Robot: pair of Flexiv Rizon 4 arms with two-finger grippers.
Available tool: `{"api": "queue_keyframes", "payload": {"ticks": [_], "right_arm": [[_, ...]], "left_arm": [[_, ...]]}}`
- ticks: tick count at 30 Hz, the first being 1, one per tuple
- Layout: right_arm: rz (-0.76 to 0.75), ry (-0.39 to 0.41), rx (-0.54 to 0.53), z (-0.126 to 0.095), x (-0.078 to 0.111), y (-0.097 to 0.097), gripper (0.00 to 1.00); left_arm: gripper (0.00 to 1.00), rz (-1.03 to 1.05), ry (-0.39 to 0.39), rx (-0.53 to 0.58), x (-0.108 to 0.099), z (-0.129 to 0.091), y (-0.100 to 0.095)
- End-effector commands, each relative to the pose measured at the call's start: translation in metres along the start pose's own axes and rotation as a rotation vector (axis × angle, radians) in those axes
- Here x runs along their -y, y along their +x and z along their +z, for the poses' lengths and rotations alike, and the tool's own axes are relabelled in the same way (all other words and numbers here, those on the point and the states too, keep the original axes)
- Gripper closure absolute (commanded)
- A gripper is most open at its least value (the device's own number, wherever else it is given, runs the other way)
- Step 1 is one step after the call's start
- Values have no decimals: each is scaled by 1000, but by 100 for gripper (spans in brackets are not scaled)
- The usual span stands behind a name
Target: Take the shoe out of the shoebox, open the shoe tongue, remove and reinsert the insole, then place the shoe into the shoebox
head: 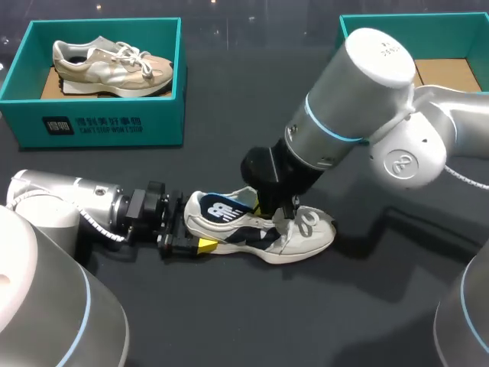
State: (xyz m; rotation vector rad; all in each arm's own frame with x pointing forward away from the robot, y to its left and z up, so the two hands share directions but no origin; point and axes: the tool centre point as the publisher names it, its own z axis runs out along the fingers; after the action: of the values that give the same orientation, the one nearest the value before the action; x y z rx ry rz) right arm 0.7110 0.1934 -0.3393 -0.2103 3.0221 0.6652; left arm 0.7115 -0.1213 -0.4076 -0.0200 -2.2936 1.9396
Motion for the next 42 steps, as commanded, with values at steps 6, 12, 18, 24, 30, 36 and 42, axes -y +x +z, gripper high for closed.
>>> {"api": "queue_keyframes", "payload": {"ticks": [6,12,18,24,30,36,42], "right_arm": [[-78,-124,15,-9,-2,-3,100],[-145,-181,13,-13,-8,-4,100],[-233,-139,-30,-12,-36,-4,100],[-288,-94,-62,-5,-60,-5,100],[-273,-65,-57,-6,-63,-6,100],[-208,11,-46,-13,-61,-6,81],[-135,36,-87,-19,-58,-7,61]], "left_arm": [[100,0,0,2,-1,0,0],[100,0,0,2,-1,0,0],[100,0,0,2,-1,0,0],[100,0,0,2,-1,0,0],[100,0,0,2,-1,0,0],[100,0,0,2,-1,0,0],[100,0,0,2,-1,0,0]]}}
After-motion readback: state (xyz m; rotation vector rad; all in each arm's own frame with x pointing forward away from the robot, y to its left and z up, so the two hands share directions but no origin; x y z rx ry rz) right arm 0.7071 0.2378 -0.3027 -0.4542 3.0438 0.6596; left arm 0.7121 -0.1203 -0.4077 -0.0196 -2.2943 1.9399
